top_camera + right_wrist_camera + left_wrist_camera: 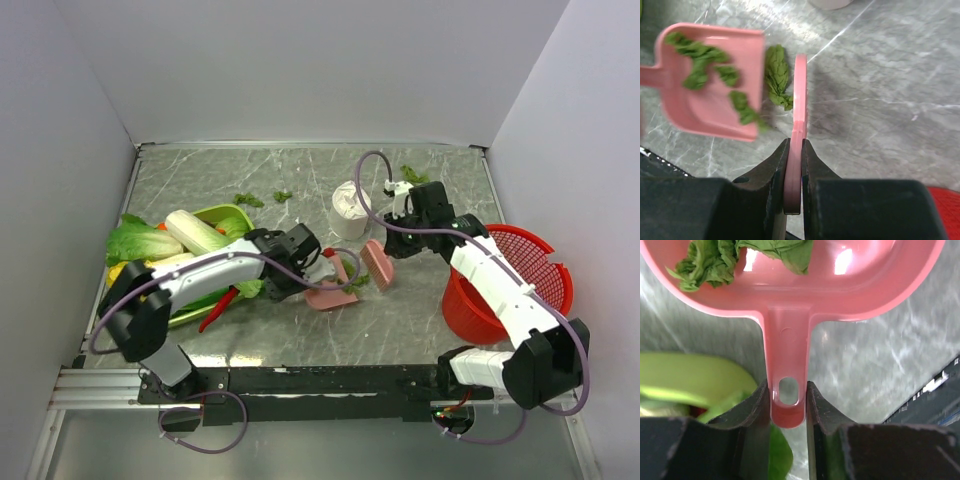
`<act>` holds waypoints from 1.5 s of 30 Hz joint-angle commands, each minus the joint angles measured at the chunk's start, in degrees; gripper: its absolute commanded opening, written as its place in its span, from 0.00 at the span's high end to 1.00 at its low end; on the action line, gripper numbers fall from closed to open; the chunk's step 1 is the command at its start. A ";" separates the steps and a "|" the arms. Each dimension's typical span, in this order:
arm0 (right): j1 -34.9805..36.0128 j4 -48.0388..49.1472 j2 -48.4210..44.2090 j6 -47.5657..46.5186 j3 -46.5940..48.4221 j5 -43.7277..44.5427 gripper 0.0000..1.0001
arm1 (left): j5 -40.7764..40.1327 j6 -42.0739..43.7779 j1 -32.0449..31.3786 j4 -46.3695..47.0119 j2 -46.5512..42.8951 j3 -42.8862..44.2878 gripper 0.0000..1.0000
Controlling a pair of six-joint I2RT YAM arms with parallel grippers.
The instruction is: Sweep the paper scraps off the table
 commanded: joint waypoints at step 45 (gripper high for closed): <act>1.26 -6.44 -8.44 -11.58 1.24 0.25 1.00 | 9.39 0.66 1.11 17.38 2.38 -2.88 0.51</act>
